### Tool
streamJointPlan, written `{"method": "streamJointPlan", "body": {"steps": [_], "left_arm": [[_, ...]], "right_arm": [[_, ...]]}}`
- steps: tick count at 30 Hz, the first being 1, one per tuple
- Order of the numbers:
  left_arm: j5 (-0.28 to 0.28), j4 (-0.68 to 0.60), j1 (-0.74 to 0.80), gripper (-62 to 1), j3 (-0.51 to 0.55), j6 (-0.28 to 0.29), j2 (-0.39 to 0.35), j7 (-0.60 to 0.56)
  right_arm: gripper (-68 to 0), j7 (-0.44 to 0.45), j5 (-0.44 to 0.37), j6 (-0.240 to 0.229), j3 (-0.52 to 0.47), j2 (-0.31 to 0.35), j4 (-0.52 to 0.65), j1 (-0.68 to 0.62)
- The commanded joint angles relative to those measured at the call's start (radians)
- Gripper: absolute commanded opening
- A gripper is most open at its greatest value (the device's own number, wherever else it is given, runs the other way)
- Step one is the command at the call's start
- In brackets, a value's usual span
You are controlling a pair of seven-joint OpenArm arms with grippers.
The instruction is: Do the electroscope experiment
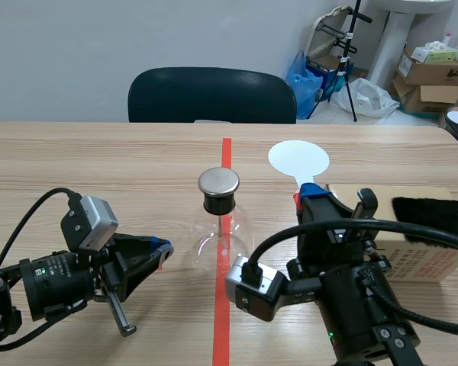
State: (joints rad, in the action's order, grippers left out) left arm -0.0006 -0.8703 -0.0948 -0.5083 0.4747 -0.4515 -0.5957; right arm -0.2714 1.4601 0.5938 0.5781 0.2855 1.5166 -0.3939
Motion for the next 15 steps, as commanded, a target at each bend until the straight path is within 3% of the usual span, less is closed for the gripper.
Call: {"method": "streamJointPlan", "body": {"steps": [1,15], "left_arm": [[-0.019,-0.024,0.003,-57.7,0.002,0.003,0.005,-0.018],[-0.025,-0.024,0.015,-57.7,0.003,0.003,0.003,-0.042]], "right_arm": [[-66.6,-0.013,0.001,0.011,-0.004,0.005,0.014,0.011],[-66.6,-0.019,0.001,0.011,-0.004,0.005,0.014,0.011]]}}
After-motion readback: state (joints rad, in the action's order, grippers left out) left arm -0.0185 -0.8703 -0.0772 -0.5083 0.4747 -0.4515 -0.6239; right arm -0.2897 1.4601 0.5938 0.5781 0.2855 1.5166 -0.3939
